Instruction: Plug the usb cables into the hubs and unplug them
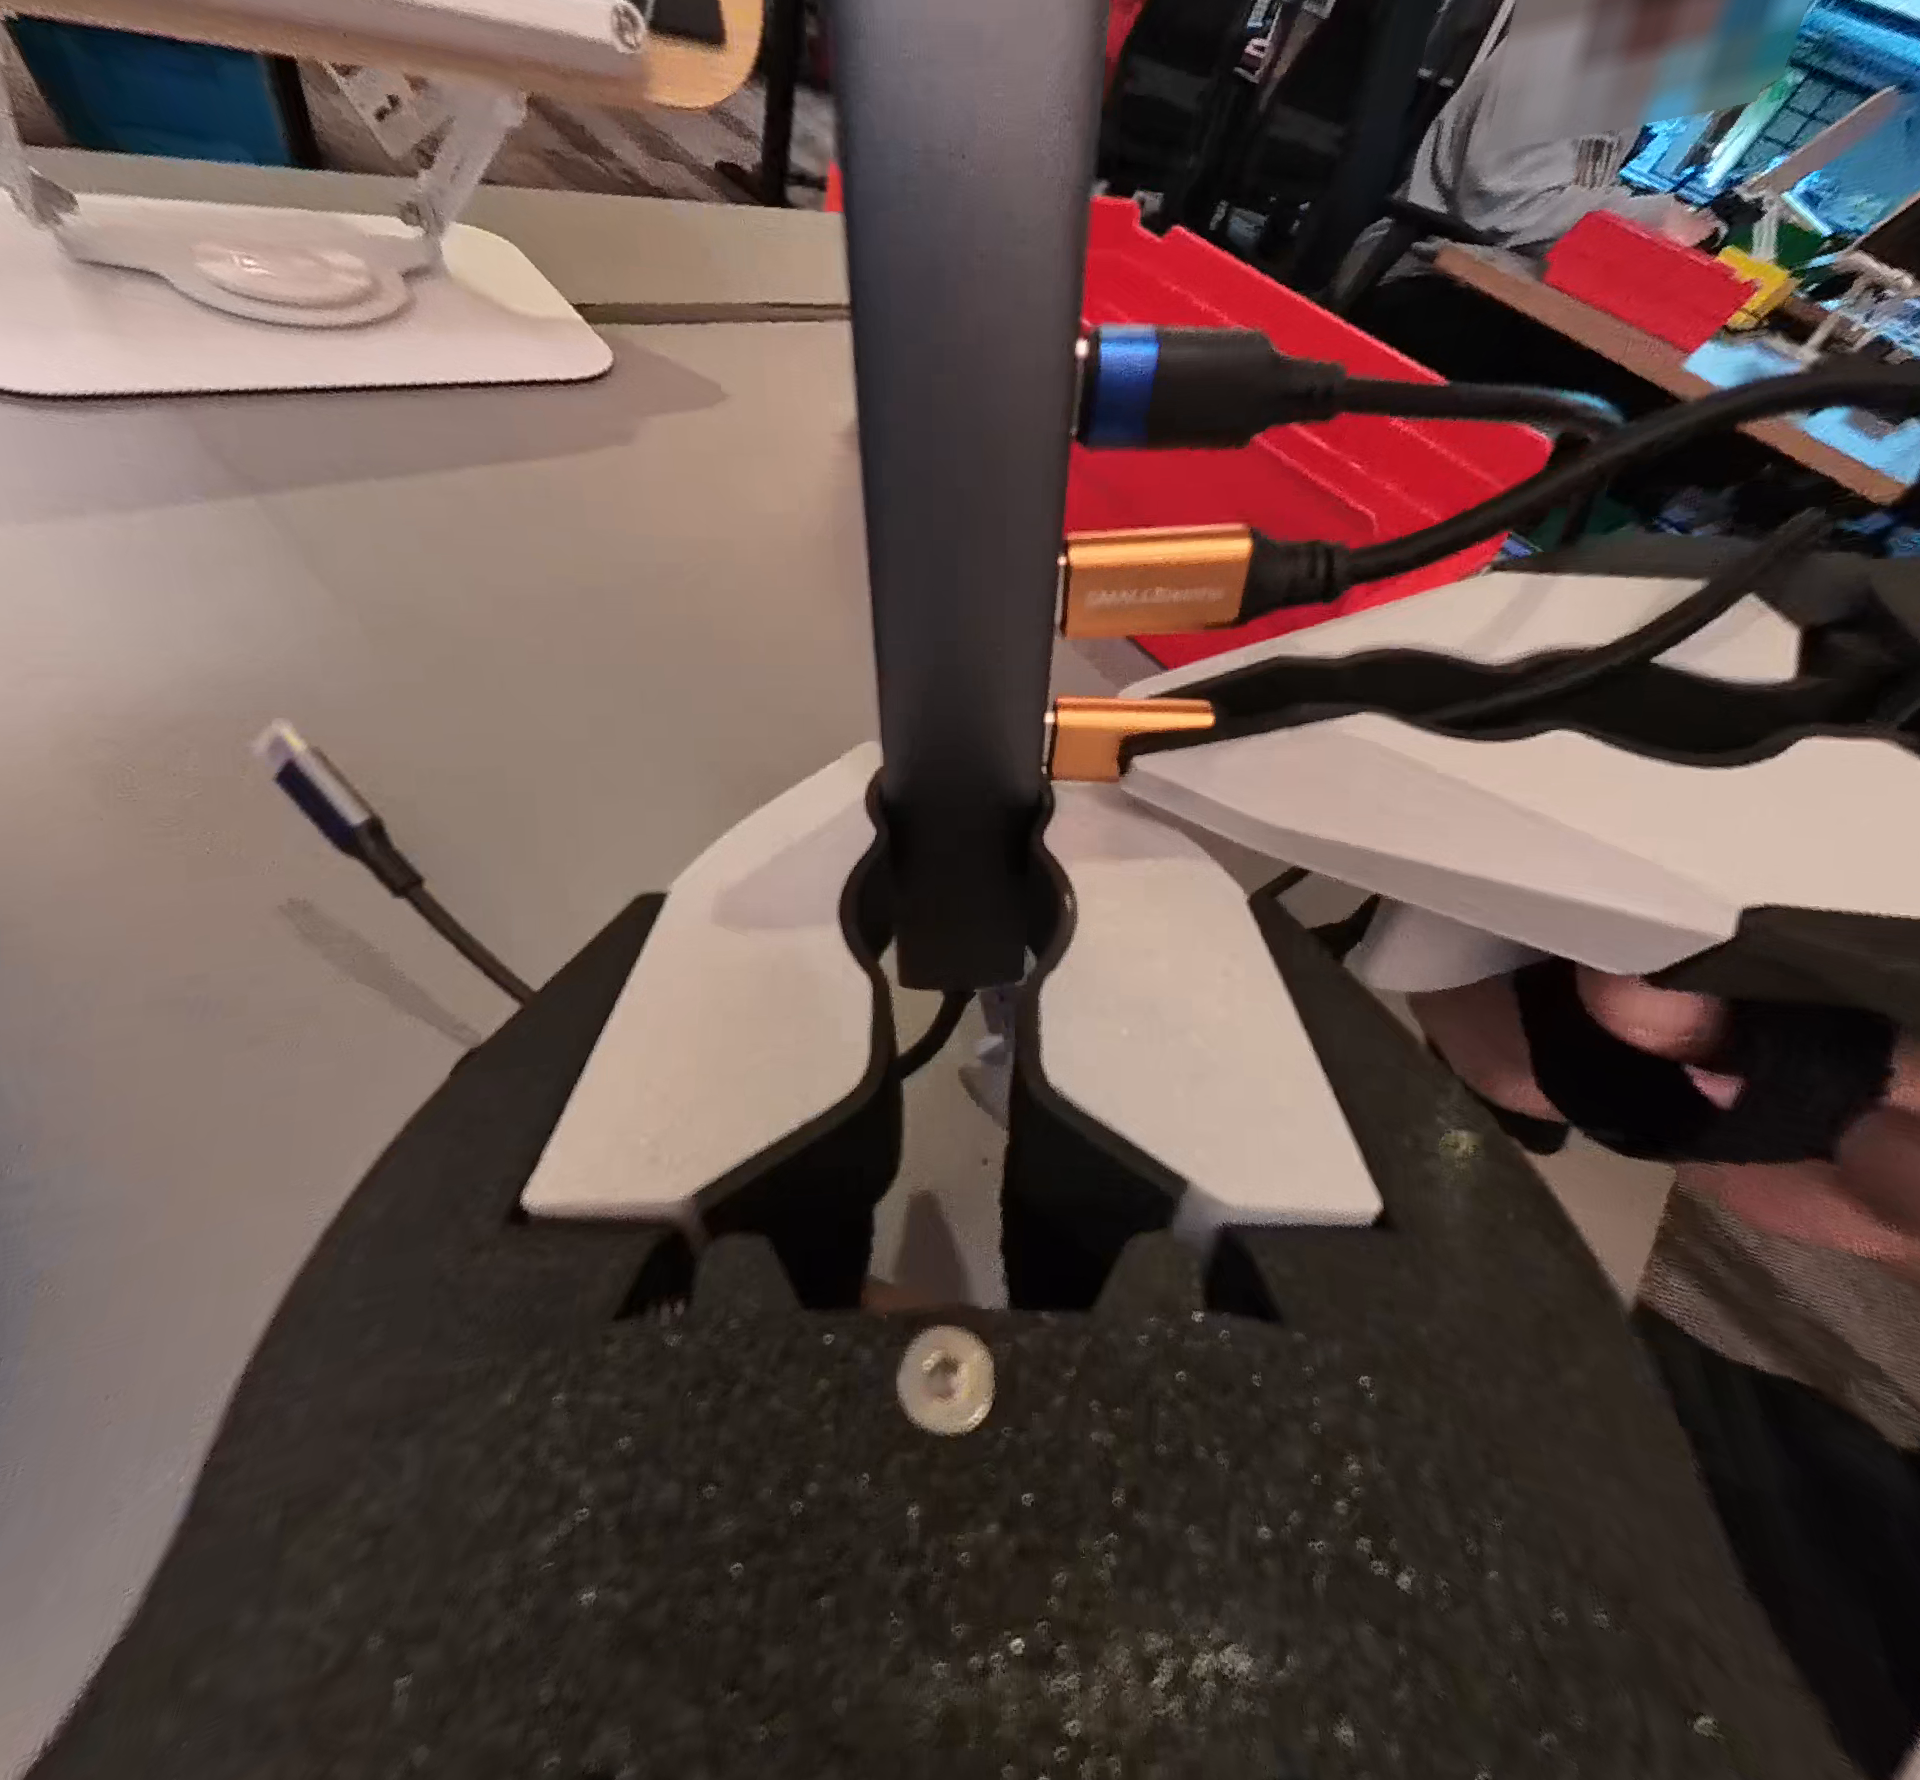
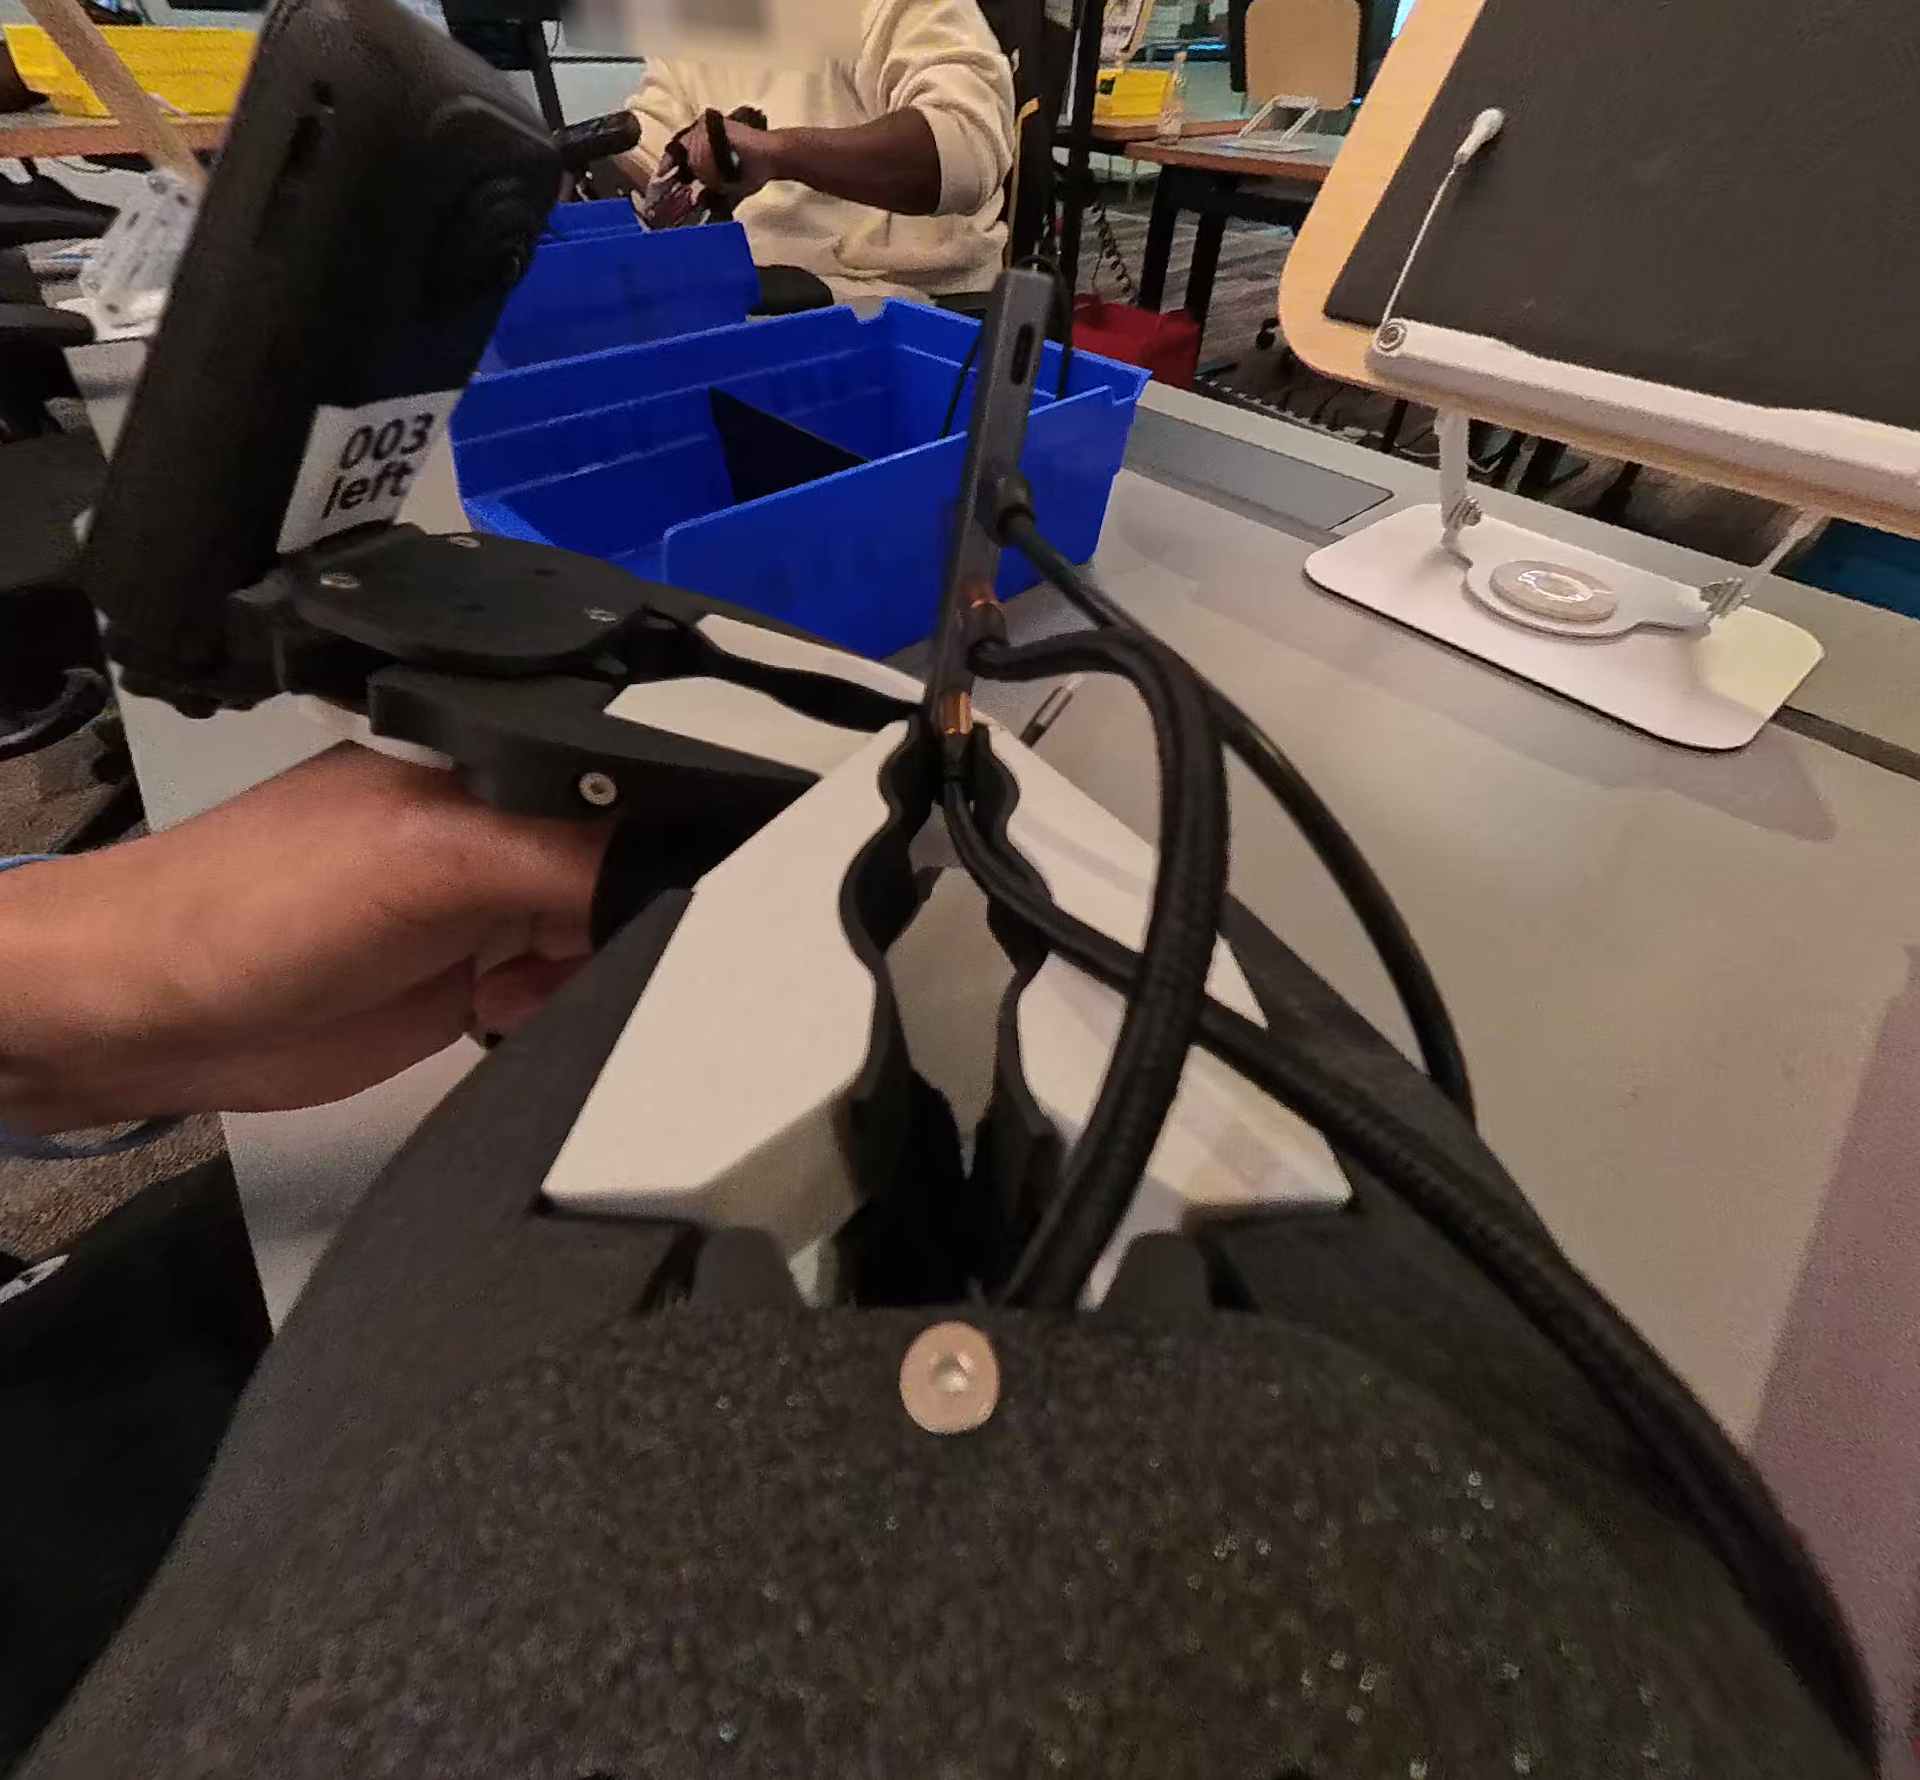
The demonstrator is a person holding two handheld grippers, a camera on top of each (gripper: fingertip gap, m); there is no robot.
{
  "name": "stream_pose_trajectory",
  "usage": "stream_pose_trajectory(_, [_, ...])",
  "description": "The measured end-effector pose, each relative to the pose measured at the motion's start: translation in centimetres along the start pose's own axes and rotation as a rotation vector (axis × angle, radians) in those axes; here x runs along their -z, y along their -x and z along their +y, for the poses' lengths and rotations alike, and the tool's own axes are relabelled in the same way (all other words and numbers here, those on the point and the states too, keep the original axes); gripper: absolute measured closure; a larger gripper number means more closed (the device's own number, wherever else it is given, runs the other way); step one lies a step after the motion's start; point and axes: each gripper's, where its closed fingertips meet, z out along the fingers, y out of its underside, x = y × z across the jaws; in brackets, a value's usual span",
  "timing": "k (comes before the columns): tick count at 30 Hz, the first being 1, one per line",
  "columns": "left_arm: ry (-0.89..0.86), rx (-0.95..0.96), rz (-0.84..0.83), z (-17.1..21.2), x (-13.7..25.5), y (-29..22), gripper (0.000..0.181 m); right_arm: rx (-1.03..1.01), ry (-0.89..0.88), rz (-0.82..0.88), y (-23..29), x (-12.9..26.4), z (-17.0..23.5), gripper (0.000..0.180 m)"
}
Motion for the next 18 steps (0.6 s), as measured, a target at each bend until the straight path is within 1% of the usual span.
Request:
stream_pose_trajectory(7, [0.038,0.062,0.012,0.4,-0.5,-0.5,0.161,-0.046,-0.023,0.035,-0.5,0.7,0.2,0.174])
stream_pose_trajectory(8, [0.033,0.088,-0.048,0.4,-0.3,0.8,0.161,-0.054,-0.083,0.062,-1.1,1.6,-0.7,0.175])
stream_pose_trajectory(9, [0.026,0.134,-0.1,0.3,0.1,3.0,0.161,-0.05,-0.075,0.064,-1.5,2.4,-1.0,0.174])
stream_pose_trajectory(10, [0.021,0.175,-0.106,0.2,0.5,4.5,0.16,-0.048,-0.071,0.062,-1.8,3.0,-1.2,0.174])
stream_pose_trajectory(11, [-0.001,0.161,-0.119,-0.3,0.9,5.2,0.161,-0.052,-0.067,0.043,-1.7,3.4,-1.3,0.174])
stream_pose_trajectory(12, [-0.012,0.081,-0.125,-1.0,1.0,4.4,0.161,-0.059,-0.056,0.005,-1.3,3.6,-1.1,0.175])
stream_pose_trajectory(14, [-0.007,-0.067,-0.104,-1.9,0.2,1.2,0.161,-0.085,-0.031,-0.075,-0.4,3.8,-0.8,0.174])
stream_pose_trajectory(15, [-0.007,-0.087,-0.101,-2.2,-0.1,0.4,0.161,-0.092,-0.024,-0.121,0.1,4.0,-0.8,0.174])
stream_pose_trajectory(16, [-0.01,-0.053,-0.1,-2.4,-0.3,0.4,0.161,-0.095,0.011,-0.184,0.7,4.1,-0.5,0.174])
stream_pose_trajectory(18, [-0.03,0.036,-0.121,-3.0,0.1,2.5,0.161,-0.081,0.13,-0.307,1.8,5.0,1.1,0.174])
